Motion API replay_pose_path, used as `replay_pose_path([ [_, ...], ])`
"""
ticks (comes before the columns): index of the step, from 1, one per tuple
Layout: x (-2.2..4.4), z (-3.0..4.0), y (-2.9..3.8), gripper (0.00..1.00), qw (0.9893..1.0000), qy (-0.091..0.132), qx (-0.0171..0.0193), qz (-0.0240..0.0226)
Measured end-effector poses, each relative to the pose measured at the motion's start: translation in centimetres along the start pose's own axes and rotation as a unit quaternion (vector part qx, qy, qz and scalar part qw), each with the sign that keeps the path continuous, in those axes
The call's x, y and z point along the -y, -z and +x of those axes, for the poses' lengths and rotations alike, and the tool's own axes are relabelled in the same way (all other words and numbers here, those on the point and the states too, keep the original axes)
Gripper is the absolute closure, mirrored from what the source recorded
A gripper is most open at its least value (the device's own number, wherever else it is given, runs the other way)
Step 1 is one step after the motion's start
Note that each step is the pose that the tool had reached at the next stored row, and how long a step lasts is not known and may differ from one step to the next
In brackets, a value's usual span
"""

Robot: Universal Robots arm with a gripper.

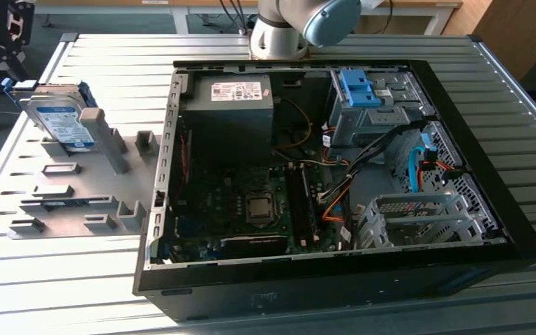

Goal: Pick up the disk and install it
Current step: 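Pick up the disk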

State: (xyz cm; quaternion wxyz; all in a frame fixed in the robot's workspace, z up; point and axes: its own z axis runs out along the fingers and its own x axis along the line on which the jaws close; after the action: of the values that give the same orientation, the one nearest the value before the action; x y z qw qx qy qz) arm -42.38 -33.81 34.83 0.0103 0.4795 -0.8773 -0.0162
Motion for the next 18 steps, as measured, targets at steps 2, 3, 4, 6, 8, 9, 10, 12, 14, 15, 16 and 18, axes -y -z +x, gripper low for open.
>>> replay_pose_path([
  [2, -0.01, 0.0, -0.03, 0.89, 0.9998, 0.019, -0.0007, 0.0],
  [3, -0.01, 0.0, -0.06, 0.89, 0.9996, 0.028, -0.001, 0.0001],
  [4, -0.01, 0.0, -0.08, 0.89, 0.9993, 0.037, -0.0014, 0.0001],
  [6, -0.01, 0.0, -0.13, 0.89, 0.9985, 0.055, -0.0021, 0.0001],
  [8, 0.0, 0.0, -0.15, 0.89, 0.9973, 0.073, -0.0028, 0.0002],
  [9, 0.0, 0.0, -0.16, 0.89, 0.9966, 0.082, -0.0031, 0.0002],
  [10, -0.01, 0.0, -0.17, 0.89, 0.9959, 0.09, -0.0035, 0.0002],
  [12, 0.0, 0.0, -0.18, 0.89, 0.9948, 0.101, -0.0038, 0.0003],
  [14, -0.01, 0.0, -0.18, 0.89, 0.9948, 0.102, -0.0039, 0.0003],
  [15, -0.01, 0.0, -0.18, 0.89, 0.9947, 0.102, -0.0039, 0.0003],
  [16, -0.01, 0.0, -0.17, 0.89, 0.9947, 0.102, -0.0039, 0.0002],
  [18, -0.04, 0.02, -0.18, 0.89, 0.9947, 0.102, -0.0038, 0.0005],
])
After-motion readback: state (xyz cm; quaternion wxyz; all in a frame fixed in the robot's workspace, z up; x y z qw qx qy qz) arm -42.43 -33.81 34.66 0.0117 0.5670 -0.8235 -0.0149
